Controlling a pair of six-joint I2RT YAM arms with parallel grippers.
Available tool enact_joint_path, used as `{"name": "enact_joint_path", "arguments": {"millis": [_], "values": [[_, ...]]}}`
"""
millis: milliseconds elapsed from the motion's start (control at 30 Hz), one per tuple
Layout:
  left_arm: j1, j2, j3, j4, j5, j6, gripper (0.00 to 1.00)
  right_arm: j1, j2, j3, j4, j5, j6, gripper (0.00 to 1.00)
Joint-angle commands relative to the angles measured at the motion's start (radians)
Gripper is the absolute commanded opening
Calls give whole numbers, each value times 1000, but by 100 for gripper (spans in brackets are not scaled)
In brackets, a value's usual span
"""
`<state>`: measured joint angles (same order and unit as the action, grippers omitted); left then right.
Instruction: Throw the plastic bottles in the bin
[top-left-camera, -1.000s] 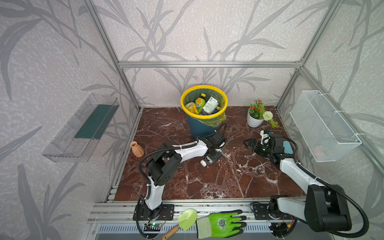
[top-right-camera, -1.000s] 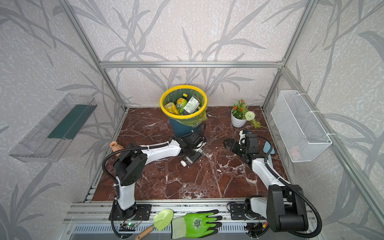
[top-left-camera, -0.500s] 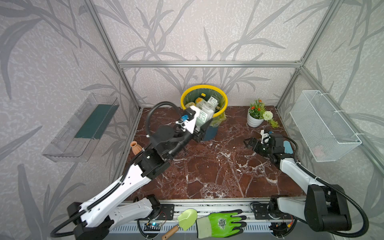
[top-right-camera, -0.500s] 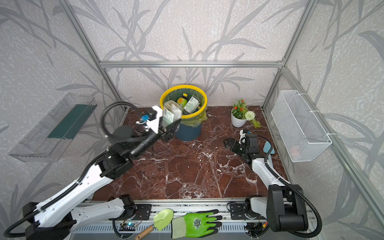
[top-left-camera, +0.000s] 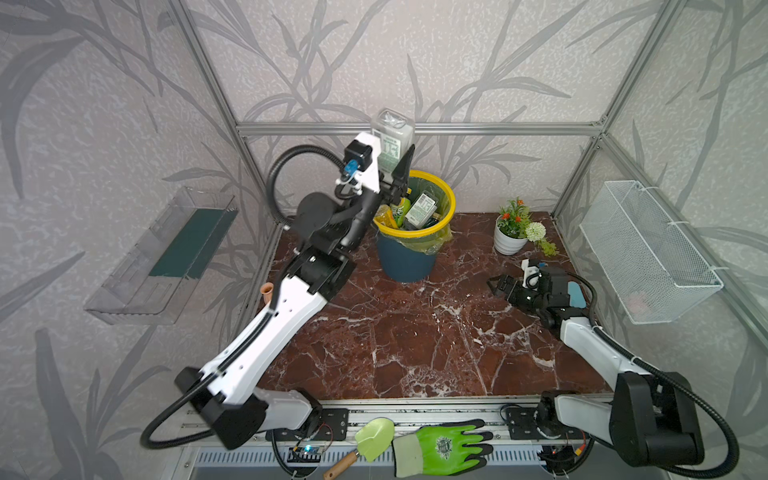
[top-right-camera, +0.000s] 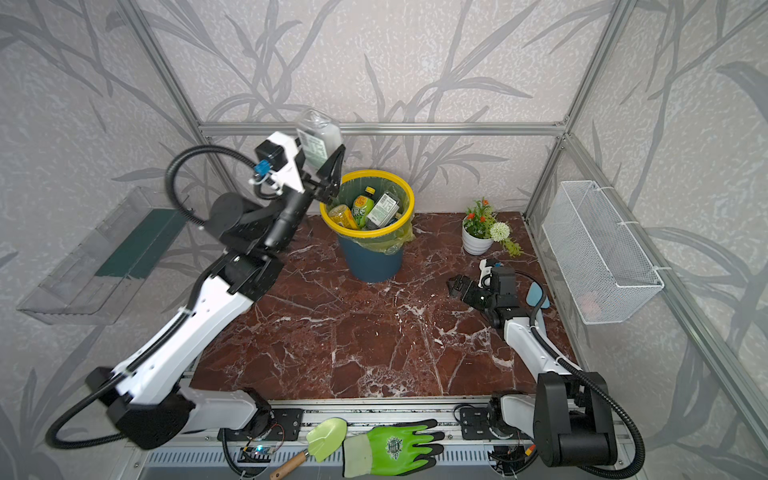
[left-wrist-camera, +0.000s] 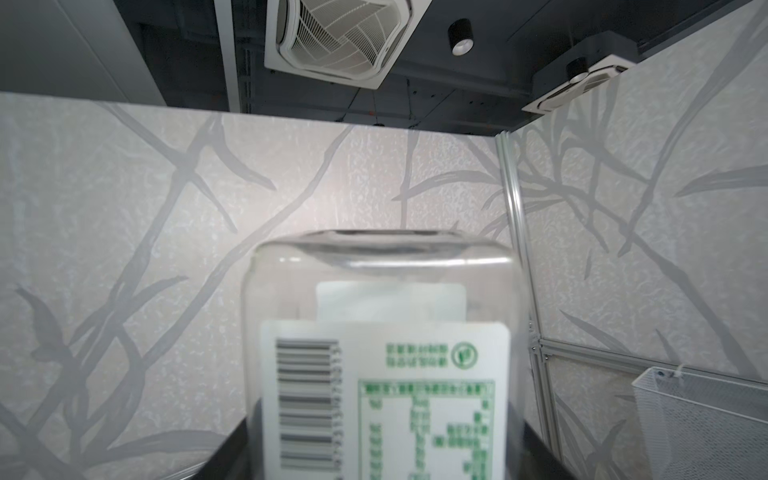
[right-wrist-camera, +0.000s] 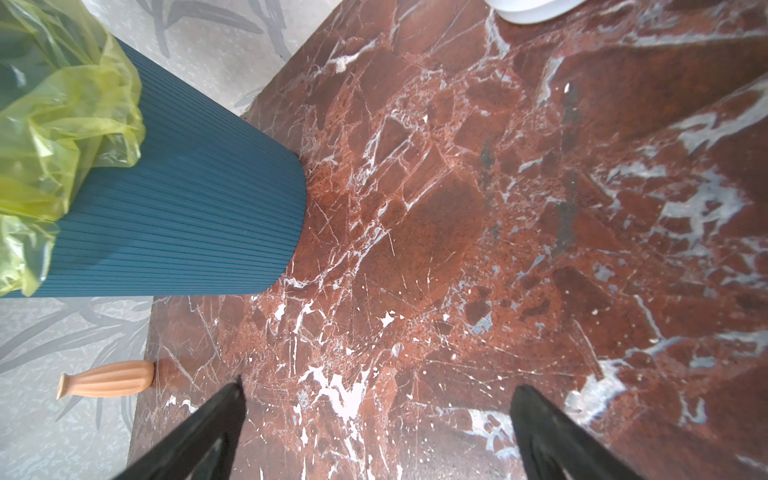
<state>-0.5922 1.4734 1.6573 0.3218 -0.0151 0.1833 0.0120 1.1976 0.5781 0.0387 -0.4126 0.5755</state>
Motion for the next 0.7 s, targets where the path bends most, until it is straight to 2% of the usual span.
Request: {"name": "enact_joint_path", "arguments": {"millis": [0,67,100,133,167,333,567,667], "values": [[16,198,168,-336,-14,-52,69,-3,-49,5,-34,2,-23,100],[17,263,287,-507,-34,-64,73,-4,-67,5,-53,16,-38,100],[18,263,305,-536,-34,-70,80,-4,-77,5,-63,24,-44,100],[17,244,286,-509,-31,-74,92,-5,-86,2,-67,30,-48,100],[16,218,253,-471,-26,-71,99,-5,-92,-1,-68,34,-49,100],[17,46,26,-182,5,-31,99,-9,-84,-6,-61,32,-51,99],[17,-87,-72,-212,0,-23,99,-10,-60,3,-47,27,-44,99],[16,-137,-138,-272,-58,-24,99,-10,-55,8,-54,42,-60,99]]}}
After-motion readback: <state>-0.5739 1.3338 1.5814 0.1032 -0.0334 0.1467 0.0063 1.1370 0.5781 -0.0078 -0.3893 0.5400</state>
